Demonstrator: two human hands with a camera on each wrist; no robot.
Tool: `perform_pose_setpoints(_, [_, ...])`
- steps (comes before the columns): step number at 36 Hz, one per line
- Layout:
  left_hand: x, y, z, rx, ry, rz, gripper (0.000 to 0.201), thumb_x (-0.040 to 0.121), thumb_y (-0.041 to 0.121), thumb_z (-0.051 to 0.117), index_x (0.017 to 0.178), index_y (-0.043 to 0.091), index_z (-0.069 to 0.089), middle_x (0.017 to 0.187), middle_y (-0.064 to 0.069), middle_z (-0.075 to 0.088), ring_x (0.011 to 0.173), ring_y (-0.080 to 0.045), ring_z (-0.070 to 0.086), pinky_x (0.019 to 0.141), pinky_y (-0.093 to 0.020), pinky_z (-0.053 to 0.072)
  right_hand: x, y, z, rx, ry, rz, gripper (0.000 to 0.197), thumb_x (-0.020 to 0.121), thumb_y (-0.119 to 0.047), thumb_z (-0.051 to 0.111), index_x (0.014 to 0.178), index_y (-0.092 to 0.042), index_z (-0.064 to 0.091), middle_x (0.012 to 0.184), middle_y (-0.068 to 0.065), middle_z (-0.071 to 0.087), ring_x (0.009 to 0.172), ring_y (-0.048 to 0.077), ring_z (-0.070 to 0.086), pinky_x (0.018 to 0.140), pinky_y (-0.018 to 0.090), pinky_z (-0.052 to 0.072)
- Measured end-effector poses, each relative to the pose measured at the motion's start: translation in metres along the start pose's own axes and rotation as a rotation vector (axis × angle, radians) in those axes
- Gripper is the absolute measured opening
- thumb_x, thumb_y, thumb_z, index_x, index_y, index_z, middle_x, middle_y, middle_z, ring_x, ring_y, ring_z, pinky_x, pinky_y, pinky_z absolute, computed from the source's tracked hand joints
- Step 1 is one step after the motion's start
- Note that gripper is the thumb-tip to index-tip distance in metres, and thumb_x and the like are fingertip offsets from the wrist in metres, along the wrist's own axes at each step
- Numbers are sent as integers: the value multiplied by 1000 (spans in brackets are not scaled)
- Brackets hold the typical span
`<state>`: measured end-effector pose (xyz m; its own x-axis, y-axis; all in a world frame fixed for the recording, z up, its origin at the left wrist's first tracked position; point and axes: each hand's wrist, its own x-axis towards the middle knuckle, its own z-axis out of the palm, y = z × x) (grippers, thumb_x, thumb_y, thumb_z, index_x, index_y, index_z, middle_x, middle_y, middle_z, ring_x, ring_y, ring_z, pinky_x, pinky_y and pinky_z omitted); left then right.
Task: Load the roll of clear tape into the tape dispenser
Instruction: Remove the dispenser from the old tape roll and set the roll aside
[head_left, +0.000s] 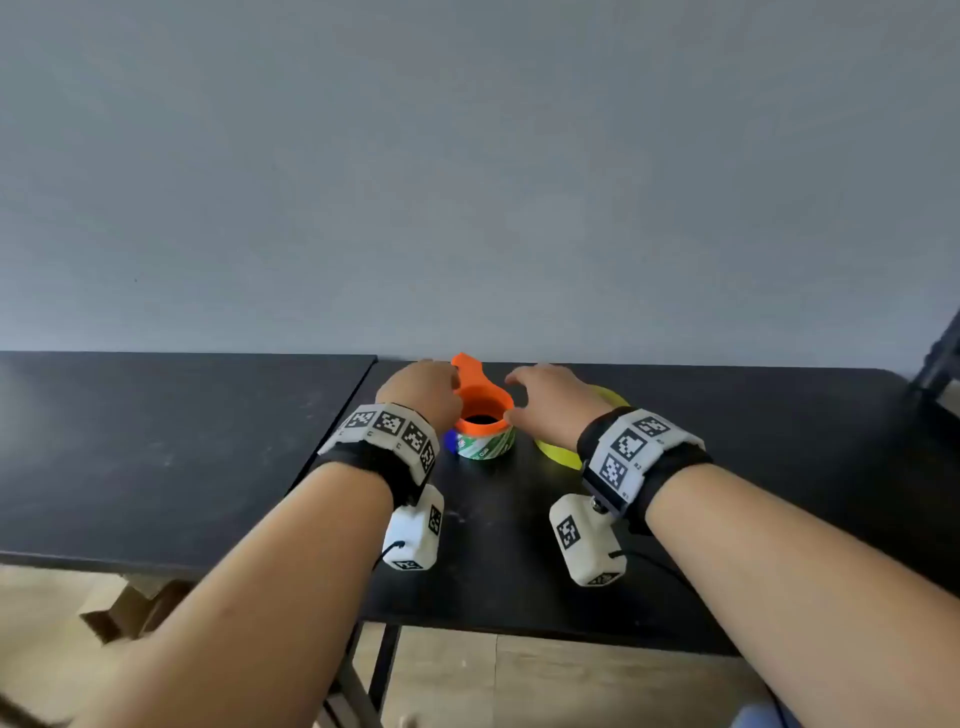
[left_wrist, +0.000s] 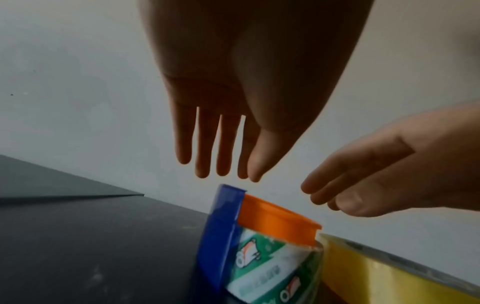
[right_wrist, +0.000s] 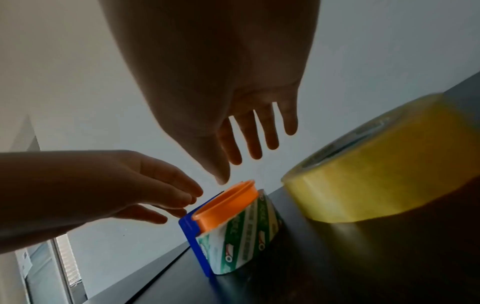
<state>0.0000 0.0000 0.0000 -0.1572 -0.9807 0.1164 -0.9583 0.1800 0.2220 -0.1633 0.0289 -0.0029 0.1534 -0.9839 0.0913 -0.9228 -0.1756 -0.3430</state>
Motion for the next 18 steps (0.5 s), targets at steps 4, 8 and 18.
perform_pose_setpoints(4, [2,-6,5,1,-29,-28,32,91,17,51,120,18,64,123,-7,60,109,-26,60,93,-39,51,5,3,5,-52,-67,18,39,91,-33,55,127,-18,59,124,8,63,119,27,53,98,44,48])
perform_pose_setpoints(8, [3,-8,4,-3,-35,-32,31,89,14,52,116,17,66,120,-7,63,106,-25,61,92,-39,52,11,3,9,-68,-96,17,33,91,-32,56,121,-19,61,116,6,66,114,26,56,94,44,51])
perform_pose_setpoints(18, [5,-28,2,-4,-11,-90,40,91,2,46,125,19,60,130,-7,56,113,-26,58,97,-38,50,26,-8,16,-44,-72,6,26,91,-27,57,114,-22,66,113,4,68,107,28,62,97,47,49])
